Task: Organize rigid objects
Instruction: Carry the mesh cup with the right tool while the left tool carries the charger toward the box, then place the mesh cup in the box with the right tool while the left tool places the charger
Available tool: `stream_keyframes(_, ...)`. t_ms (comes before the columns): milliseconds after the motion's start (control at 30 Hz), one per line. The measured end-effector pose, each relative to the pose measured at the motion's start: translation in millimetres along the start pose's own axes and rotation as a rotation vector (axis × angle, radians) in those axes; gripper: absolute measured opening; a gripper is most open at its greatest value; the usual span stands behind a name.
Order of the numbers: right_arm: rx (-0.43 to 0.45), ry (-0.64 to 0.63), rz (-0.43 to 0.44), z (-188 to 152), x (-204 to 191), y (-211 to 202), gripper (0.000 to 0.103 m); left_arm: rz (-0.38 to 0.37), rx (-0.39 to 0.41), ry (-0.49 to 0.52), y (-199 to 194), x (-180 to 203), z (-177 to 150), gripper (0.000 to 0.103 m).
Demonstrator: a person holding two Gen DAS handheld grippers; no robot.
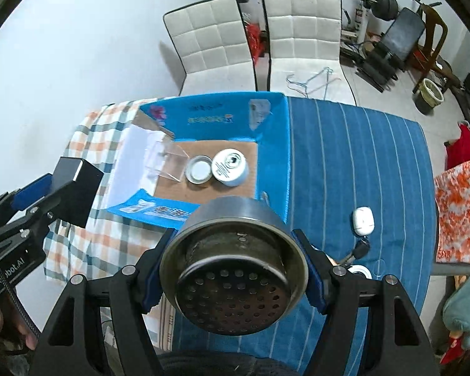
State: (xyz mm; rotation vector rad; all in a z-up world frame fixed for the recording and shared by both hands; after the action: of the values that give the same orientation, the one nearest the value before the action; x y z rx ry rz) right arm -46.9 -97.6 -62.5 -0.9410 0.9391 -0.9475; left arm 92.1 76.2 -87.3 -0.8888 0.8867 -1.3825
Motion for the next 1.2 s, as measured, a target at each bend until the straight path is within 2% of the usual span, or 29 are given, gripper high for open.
stream_keyframes(133,0.005,-0.006,0.017,2,-7,-5,0.074,-0.032,-0.013,-0.004,4,-4,0,0.056)
stream_keyframes(233,-0.020,0.009,0.053,4,-5,7,0.074,-0.073,-0.061,-0.019,24,-12,1,0.056)
stream_keyframes(433,-0.107,0.070,0.074,17,11,69,0.073,-0.101,-0.208,-0.061,99,-34,3,0.056)
stream_keyframes(700,-0.200,0.056,-0.008,53,6,169,0.074,-0.055,-0.355,-0.045,187,-52,1,0.056)
stream_keyframes(900,-0.305,0.043,-0.056,56,-2,235,0.074,-0.032,-0.463,-0.023,241,-55,-11,0.056)
stream_keyframes(1033,-0.355,0.043,-0.083,54,-5,266,0.074,-0.032,-0.495,-0.031,264,-59,-17,0.056)
stream_keyframes(1200,-0.366,0.059,-0.113,64,0,286,0.074,-0.025,-0.480,-0.035,272,-64,-9,0.056)
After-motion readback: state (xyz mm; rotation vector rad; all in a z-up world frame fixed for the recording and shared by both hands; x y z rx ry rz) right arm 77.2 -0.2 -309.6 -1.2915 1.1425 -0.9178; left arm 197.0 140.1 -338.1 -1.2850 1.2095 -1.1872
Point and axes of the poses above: each gripper's, at about its wrist camera, not at the fingertips, and y roughly the way its jaws point, x to its right, z to its top, the point moved 2 cm from there along y, roughly the way its jaws point, and after that the axes turned 2 degrees about -x, right-handed, at the moved point
